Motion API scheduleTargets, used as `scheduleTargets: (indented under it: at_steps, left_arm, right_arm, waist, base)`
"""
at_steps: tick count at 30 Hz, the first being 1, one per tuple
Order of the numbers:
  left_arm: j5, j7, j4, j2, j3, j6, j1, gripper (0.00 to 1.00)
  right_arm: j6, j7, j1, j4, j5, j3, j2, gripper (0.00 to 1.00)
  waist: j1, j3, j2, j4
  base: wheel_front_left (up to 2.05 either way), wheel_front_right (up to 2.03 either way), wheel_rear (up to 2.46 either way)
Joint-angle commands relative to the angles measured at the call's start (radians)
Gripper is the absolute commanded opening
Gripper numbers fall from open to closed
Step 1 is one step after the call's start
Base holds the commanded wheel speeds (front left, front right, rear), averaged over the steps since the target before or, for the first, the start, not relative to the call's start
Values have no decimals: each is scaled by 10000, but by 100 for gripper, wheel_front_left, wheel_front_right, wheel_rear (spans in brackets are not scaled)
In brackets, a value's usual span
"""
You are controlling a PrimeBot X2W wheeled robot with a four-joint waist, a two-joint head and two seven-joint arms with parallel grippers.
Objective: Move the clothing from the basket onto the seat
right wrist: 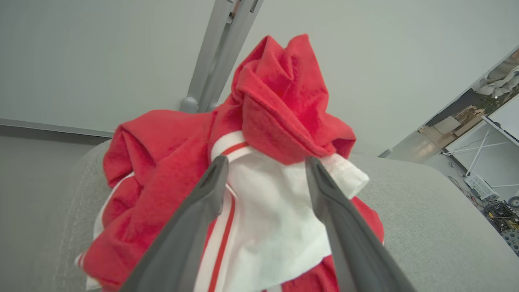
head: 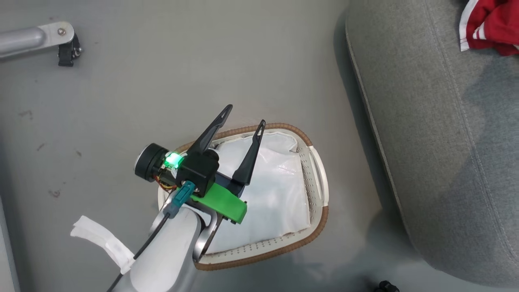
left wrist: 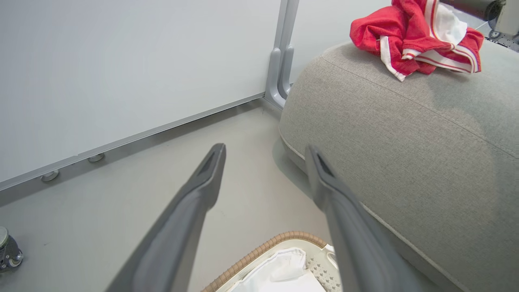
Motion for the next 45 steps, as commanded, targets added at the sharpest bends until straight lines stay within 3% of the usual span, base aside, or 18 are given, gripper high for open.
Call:
scheduleTargets:
  at_steps: [1,15,30,39,45]
  left_arm:
    - [-46,7,-6,-16,87,-43,154,100]
    - [-595,7,-90,-170,1185,286,1065,100]
    - [-997,8,24,-236,3213,1201,2669,100]
    - [-1013,8,211,-236,3954,1167,3892,100]
    - [-1133,8,67,-237,4193,1097,4650,100]
  right_arm:
    - [-14,-20,346,-84,110,101,-11,100]
    - [-14,-19,1274,-83,809,1353,182,100]
    - [-14,-21,3305,-1153,1610,1578,2109,100]
    - [-13,-20,5310,-2332,2078,1961,2797,100]
    - [-14,-20,6569,-2904,3338,2674,2797,100]
  waist:
    - [-1,-504,-1,-110]
    - [-1,-2873,-1,273]
    - [-1,-4779,-1,1221]
    - [-1,-5436,-1,1536]
    - [-1,-5672,-1,1549]
  base:
    - [0,0,0]
    - [0,0,0]
    - [0,0,0]
    - [0,0,0]
    - [0,0,0]
